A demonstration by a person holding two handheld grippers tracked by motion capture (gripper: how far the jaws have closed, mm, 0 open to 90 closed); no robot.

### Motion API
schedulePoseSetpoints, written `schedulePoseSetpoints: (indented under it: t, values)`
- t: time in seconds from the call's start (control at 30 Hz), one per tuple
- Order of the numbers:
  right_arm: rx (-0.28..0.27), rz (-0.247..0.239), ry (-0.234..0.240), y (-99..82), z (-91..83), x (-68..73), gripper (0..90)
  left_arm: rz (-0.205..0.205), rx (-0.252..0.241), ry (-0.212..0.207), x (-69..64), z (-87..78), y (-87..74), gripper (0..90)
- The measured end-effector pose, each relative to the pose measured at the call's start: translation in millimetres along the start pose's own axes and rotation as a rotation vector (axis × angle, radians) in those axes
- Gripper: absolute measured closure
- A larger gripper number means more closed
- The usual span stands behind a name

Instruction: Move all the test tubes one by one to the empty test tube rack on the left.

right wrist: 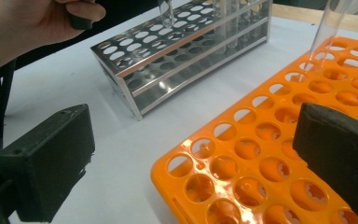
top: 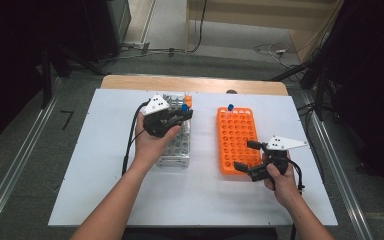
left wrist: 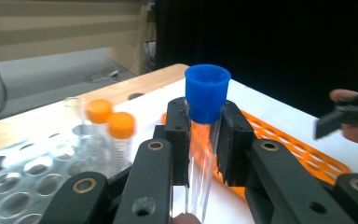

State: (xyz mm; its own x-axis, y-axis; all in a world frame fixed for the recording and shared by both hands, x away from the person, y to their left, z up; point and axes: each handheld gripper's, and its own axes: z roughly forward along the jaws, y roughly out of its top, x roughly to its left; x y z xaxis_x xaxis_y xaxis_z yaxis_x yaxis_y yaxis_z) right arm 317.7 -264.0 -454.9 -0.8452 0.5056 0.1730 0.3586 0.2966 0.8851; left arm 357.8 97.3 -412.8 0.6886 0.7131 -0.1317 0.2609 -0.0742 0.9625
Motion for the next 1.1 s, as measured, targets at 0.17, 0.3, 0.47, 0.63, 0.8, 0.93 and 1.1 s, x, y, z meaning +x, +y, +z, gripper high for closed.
schedulePoseSetpoints:
  t: [0.17, 0.3, 0.47, 0.63, 0.8, 0.93, 1.1]
  values:
    - [0.005, 0.013, -0.009, -2.4, 1.0, -3.6, 0.0, -0.024, -0.023, 0.041, 11.9, 7.4, -1.2, 77.4]
    - [0.01, 0.013, -0.011, -3.6, 2.2, -4.1, 0.0, -0.025, -0.033, 0.076, 16.7, 14.6, -1.2, 77.4]
    - [0.012, 0.014, -0.01, -4.8, 2.8, -4.4, 0.0, -0.02, -0.037, 0.101, 19.7, 23.6, -0.4, 77.4]
    - [0.016, 0.017, -0.014, -6.0, 2.9, -5.7, 0.0, -0.01, -0.015, 0.125, 21.8, 31.1, -4.3, 77.3]
    - [0.015, 0.018, -0.018, -6.6, 2.6, -6.6, 0.0, -0.004, 0.003, 0.136, 22.9, 33.5, -7.2, 77.1]
    - [0.016, 0.018, -0.022, -6.8, 3.0, -6.8, 0.0, -0.002, 0.045, 0.145, 23.1, 34.3, -8.9, 76.7]
    - [0.018, 0.021, -0.028, -7.4, 4.1, -7.3, 0.0, 0.002, 0.08, 0.149, 22.2, 34.0, -9.5, 73.5]
